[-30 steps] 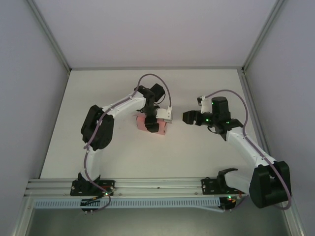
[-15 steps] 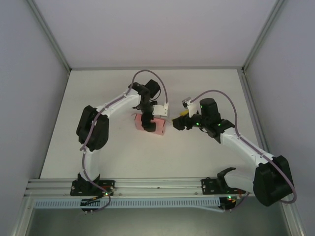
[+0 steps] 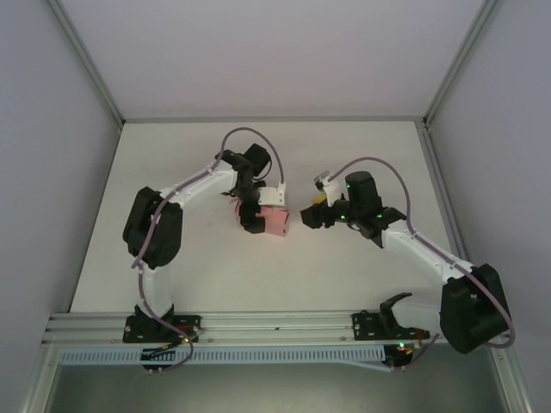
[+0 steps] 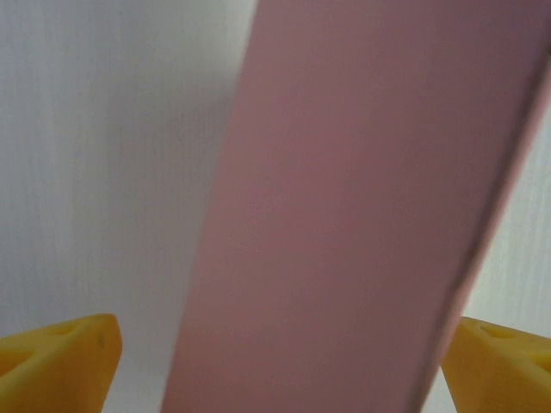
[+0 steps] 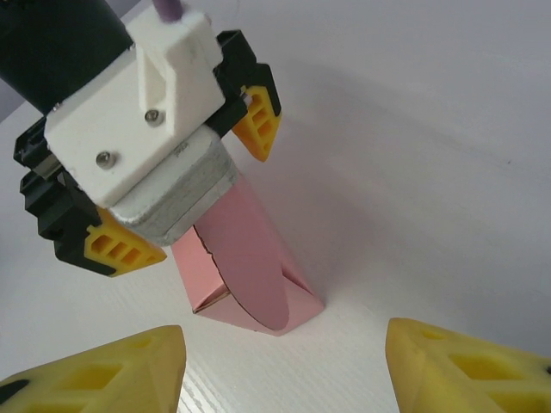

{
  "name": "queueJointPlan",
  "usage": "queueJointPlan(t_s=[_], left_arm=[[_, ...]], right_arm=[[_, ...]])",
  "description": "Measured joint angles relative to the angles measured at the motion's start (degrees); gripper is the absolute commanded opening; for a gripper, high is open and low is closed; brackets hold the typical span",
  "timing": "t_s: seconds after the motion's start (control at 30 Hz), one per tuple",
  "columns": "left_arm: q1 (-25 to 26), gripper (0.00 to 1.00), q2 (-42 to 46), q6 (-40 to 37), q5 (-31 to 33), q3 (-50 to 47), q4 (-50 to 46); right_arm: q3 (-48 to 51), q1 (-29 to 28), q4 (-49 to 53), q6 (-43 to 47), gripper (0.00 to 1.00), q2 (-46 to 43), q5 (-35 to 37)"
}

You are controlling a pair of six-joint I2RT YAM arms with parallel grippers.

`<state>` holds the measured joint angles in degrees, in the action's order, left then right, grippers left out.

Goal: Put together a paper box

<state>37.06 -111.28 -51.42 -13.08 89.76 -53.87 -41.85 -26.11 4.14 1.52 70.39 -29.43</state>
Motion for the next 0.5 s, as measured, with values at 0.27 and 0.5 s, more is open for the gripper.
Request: queueJointPlan(t_s=[0.27, 0.5], left_arm=[[-0.3, 0.85, 0.4, 0.3, -0.1, 0.0, 1.3], [-0.3, 0.84, 0.5, 0.3, -0.2, 0.0, 1.5]], right_arm=[[-1.3, -3.7, -2.7, 2.5, 0.54, 6.4, 1.0], [-2.6, -5.7, -5.8, 4.9, 0.47, 8.0, 4.3]])
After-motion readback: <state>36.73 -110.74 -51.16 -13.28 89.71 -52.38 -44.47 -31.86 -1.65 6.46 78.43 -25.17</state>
